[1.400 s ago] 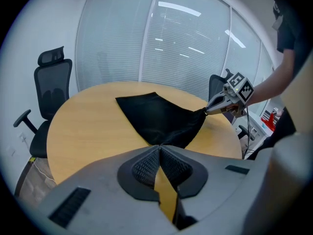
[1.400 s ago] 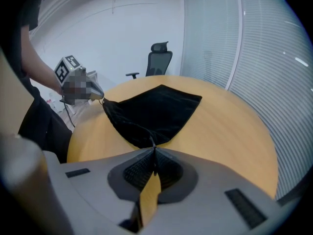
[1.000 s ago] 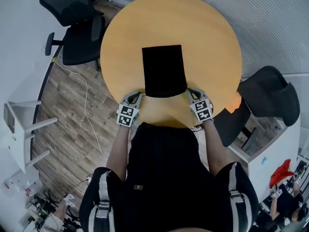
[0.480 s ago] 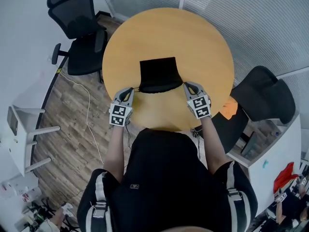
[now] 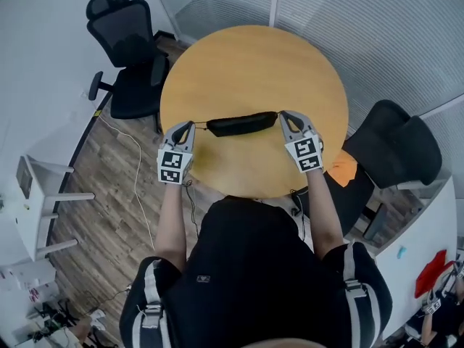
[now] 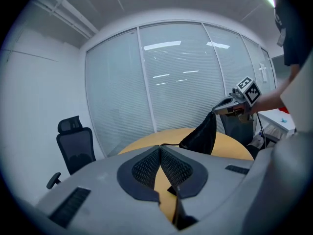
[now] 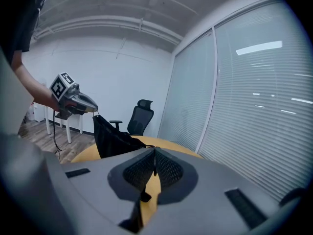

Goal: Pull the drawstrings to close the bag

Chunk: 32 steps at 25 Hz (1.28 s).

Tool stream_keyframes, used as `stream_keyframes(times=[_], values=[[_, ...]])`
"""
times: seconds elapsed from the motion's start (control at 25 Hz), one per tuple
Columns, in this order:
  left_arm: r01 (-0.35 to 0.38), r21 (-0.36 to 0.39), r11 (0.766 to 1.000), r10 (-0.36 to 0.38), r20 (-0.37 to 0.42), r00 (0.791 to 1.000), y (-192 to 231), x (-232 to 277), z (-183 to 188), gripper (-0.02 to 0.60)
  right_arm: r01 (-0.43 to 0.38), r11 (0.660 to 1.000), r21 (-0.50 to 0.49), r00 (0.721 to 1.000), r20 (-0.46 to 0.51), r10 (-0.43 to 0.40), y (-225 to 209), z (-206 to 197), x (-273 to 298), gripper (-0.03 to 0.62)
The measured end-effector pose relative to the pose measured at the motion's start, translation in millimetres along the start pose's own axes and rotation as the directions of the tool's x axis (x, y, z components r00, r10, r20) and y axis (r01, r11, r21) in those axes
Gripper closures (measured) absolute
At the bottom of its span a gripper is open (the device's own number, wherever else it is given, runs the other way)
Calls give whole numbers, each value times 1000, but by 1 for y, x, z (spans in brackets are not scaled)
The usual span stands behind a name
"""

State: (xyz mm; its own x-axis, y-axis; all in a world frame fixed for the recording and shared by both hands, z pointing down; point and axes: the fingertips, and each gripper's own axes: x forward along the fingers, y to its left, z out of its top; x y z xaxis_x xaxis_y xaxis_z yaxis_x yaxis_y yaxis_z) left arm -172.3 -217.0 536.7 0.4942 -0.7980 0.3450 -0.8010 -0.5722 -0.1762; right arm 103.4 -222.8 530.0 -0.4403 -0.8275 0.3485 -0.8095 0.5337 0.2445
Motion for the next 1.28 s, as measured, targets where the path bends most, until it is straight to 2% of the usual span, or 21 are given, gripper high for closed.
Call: stream_keyframes(times=[0.4,0.64,0.84,1.08,1.28], values=[[-74,37,997,71,83,994,5,-30,49,563,35,999,-12,995,93,-34,-13,36,-29,536],[-105,56,993,97,130,987,4,-47,70,563,48,999,-8,993,113,-46,-19,40,-44,536],[-130,51,990,121,146,982,0,-53,72,563,47,999,-26,993,109,-44,-24,35,-53,536],[-141,29,990,136,134,982,-1,-53,65,563,47,998,-37,995,87,-44,-31,22,-61,536],[-143,40,989,139,105,985,-1,-49,60,563,47,998,-32,996,75,-45,-36,15,-59,536]])
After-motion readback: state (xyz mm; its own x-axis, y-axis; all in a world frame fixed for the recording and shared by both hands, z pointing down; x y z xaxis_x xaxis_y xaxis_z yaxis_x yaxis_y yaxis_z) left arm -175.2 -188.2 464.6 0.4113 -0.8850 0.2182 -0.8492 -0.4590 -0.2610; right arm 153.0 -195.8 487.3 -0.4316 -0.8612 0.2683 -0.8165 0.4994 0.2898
